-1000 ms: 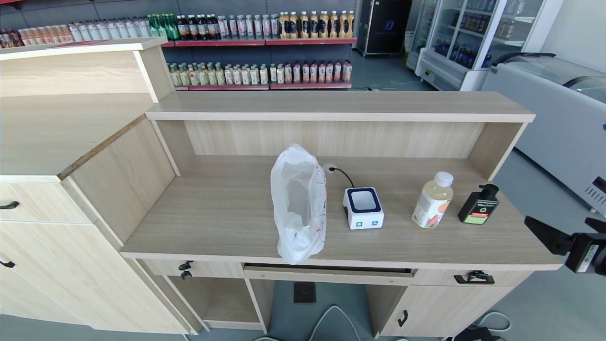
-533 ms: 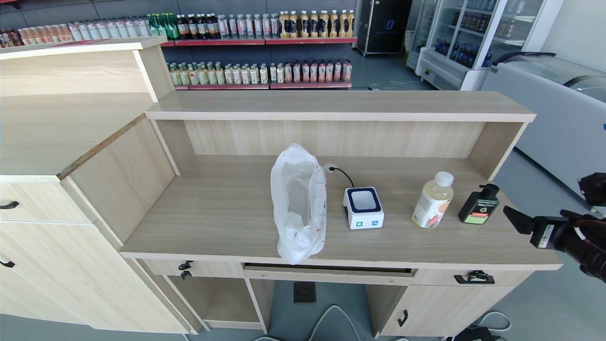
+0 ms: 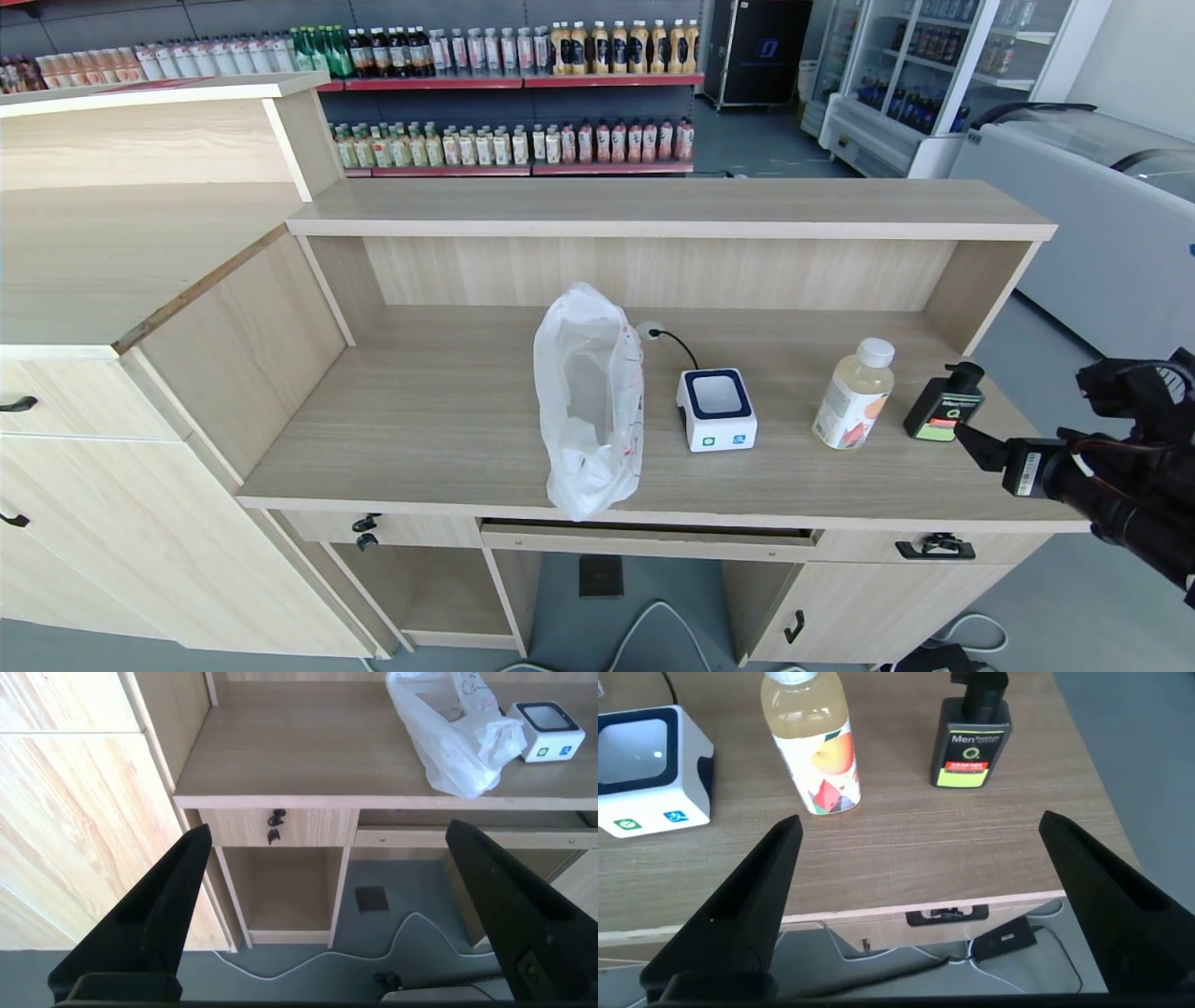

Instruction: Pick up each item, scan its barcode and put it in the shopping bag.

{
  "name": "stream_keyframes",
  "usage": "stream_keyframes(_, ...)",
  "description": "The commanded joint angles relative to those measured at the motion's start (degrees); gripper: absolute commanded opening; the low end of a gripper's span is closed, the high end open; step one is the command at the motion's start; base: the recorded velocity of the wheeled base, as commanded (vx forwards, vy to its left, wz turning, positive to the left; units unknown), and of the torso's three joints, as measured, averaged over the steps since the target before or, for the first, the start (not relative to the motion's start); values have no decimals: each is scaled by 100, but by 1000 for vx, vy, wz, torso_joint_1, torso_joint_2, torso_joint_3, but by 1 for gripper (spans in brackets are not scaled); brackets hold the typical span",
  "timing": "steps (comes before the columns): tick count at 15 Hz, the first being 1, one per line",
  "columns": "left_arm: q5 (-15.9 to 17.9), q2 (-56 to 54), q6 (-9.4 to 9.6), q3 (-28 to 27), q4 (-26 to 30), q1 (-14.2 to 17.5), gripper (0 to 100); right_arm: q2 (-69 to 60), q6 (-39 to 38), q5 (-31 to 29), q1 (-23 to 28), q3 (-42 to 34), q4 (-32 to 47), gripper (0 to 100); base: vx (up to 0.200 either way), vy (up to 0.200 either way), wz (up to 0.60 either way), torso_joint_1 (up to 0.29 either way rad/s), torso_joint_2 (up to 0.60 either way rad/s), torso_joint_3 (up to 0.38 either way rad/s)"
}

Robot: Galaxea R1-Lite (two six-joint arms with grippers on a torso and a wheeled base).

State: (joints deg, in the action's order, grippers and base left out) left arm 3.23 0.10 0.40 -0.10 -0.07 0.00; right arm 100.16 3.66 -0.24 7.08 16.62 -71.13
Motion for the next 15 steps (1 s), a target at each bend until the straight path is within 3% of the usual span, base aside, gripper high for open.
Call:
stream_keyframes(1, 2, -1, 4, 1, -1, 0, 100, 443, 3, -2, -155, 44, -199, 100, 0, 0, 0, 0, 0, 0)
stream_keyframes(6, 2, -1, -5, 1, -1, 0, 100, 1269, 206, -28, -181, 711, -604, 100, 0, 0, 0, 0, 0, 0)
stream_keyframes(15, 2, -1, -5, 1, -1, 0, 100, 2175, 575, -2, -199, 1880, -595, 100, 0, 0, 0, 0, 0, 0)
